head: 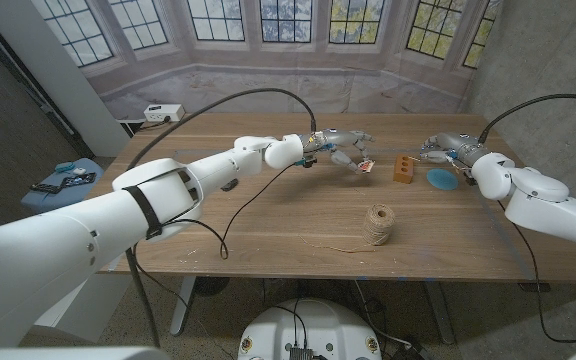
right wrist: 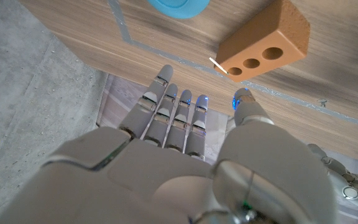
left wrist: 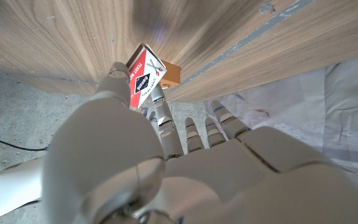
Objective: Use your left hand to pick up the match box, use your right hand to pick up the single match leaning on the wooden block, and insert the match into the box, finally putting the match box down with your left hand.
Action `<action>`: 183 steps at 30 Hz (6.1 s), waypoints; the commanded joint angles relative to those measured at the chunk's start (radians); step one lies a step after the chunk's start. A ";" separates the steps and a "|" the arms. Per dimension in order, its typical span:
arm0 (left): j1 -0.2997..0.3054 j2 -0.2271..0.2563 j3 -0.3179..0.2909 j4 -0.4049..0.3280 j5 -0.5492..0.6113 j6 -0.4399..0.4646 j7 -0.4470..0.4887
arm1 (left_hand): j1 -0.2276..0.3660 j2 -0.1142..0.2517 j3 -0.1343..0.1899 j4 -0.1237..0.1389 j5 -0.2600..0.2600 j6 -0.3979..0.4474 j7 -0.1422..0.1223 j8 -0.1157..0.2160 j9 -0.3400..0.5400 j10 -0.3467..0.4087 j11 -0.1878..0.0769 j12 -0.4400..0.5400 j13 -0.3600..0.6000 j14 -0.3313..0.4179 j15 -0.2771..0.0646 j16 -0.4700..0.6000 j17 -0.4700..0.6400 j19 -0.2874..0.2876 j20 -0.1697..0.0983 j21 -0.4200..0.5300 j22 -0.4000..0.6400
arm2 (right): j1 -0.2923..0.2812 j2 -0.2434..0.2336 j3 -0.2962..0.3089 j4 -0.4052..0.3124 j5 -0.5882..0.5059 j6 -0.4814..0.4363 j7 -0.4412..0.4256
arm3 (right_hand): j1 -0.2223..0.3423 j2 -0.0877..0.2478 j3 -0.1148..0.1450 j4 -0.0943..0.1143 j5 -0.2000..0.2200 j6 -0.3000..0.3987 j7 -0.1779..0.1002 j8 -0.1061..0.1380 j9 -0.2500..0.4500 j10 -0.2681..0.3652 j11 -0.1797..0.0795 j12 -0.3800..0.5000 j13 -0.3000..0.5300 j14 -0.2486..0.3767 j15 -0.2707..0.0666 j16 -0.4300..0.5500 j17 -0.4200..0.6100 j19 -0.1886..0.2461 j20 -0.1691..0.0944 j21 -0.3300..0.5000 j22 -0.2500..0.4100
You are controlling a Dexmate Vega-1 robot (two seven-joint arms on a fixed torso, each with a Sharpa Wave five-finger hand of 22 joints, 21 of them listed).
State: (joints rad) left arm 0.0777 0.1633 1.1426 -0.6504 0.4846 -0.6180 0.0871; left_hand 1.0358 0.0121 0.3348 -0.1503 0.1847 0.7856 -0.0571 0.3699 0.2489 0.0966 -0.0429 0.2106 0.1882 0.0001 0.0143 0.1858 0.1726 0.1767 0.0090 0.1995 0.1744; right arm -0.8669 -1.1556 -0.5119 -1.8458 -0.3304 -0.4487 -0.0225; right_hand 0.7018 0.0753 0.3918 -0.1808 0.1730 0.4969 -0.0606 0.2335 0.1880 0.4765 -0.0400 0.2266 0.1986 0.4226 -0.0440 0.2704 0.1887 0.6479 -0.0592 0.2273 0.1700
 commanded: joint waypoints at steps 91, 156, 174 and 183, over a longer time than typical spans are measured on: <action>-0.065 -0.123 0.122 0.257 -0.162 -0.024 0.031 | 0.001 0.019 -0.017 0.001 -0.003 0.006 0.010 0.009 0.007 0.017 0.001 -0.001 0.006 0.017 0.002 -0.001 0.003 0.001 0.004 0.000 0.004 | 0.210 0.170 -0.168 0.234 -0.361 0.051 0.096 | 0.239 -0.063 -0.077 0.014 0.013 0.304 -0.051 0.058 0.012 0.265 -0.056 0.039 0.007 0.235 -0.171 0.083 0.028 0.204 -0.070 0.038 0.012; -0.047 -0.123 0.111 0.239 -0.162 -0.026 0.039 | 0.006 0.024 -0.026 0.000 -0.004 0.009 0.011 0.013 0.009 0.022 0.000 -0.002 0.006 0.021 0.001 -0.003 0.002 0.000 0.003 0.000 0.004 | 0.223 0.187 -0.201 0.316 -0.368 0.116 0.034 | 0.290 -0.056 -0.093 0.017 0.015 0.364 -0.063 0.061 0.013 0.313 -0.071 0.036 0.007 0.282 -0.179 0.095 0.032 0.236 -0.083 0.047 0.014; -0.047 -0.123 0.104 0.242 -0.156 -0.030 0.033 | 0.008 0.026 -0.028 0.000 -0.004 0.009 0.010 0.013 0.010 0.022 -0.003 -0.003 0.006 0.021 0.001 -0.003 0.002 0.000 0.004 0.000 0.004 | 0.225 0.195 -0.207 0.322 -0.378 0.109 0.019 | 0.309 -0.050 -0.094 0.016 0.016 0.388 -0.071 0.064 0.014 0.335 -0.078 0.037 0.007 0.305 -0.181 0.098 0.032 0.250 -0.087 0.052 0.015; -0.047 -0.127 0.106 0.250 -0.164 -0.022 0.029 | 0.009 0.026 -0.029 -0.001 -0.004 0.010 0.011 0.014 0.010 0.023 -0.005 -0.003 0.006 0.022 0.001 -0.003 0.002 0.000 0.004 0.000 0.004 | 0.237 0.201 -0.213 0.331 -0.387 0.114 0.020 | 0.314 -0.049 -0.095 0.017 0.015 0.396 -0.072 0.065 0.014 0.339 -0.078 0.036 0.007 0.313 -0.180 0.098 0.032 0.253 -0.088 0.053 0.016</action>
State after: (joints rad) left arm 0.0308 0.0407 1.2483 -0.4095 0.3265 -0.6466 0.1224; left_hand 1.0386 0.0253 0.3071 -0.1502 0.1809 0.7876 -0.0447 0.3784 0.2528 0.1090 -0.0446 0.2105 0.1881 0.0144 0.0179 0.1858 0.1726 0.1768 0.0090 0.1995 0.1744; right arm -0.6419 -0.9605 -0.7185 -1.5225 -0.7074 -0.3411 -0.0013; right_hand 1.0056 0.0241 0.2979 -0.1641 0.1855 0.8832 -0.1319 0.2925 0.1975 0.8071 -0.1165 0.2584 0.2021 0.7259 -0.0729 0.3633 0.2185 0.8944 -0.1197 0.2739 0.1841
